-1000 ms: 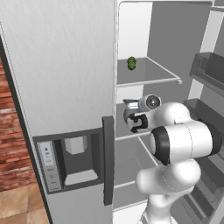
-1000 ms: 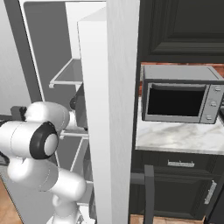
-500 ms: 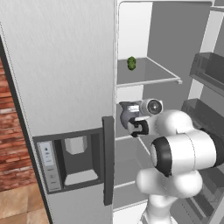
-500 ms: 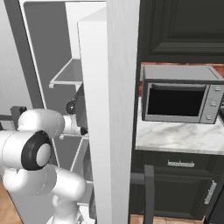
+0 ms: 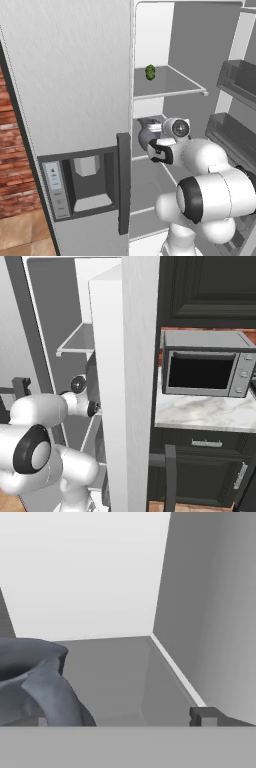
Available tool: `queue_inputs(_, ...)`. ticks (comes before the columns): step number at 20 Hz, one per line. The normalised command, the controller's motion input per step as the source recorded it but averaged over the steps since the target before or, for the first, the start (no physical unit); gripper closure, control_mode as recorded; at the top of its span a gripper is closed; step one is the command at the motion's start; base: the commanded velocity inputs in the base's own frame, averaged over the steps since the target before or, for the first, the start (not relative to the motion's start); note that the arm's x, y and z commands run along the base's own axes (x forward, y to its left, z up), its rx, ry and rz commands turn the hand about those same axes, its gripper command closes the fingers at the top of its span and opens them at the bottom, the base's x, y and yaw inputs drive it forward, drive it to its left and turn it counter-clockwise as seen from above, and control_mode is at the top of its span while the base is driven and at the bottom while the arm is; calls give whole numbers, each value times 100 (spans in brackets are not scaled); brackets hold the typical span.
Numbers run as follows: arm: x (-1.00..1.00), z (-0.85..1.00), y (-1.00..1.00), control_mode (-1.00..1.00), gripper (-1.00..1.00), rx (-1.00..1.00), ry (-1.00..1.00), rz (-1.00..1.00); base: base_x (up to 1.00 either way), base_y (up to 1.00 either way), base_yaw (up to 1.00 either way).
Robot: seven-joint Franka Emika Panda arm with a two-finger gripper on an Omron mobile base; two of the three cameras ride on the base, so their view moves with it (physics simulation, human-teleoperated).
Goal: Move the lime and lime from the second highest shelf to the top shelf to make space. Then, place the pitcher from the counter on the cleared second highest shelf.
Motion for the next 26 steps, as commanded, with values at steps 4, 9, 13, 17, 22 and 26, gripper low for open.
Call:
queue_inputs(4,4,1,0,-100,-100,0,-10,0,0,0,0)
queue_inputs(9,16,-8,0,-100,-100,0,-16,0,0,0,0)
queue_inputs(13,20,-27,0,-100,-100,0,-18,0,0,0,0)
queue_inputs(17,2,-58,0,-100,-100,0,-17,0,0,0,0)
queue_inputs(22,0,-65,0,-100,-100,0,-8,0,0,0,0)
queue_inputs(26,0,-57,0,-100,-100,0,0,0,0,0,0)
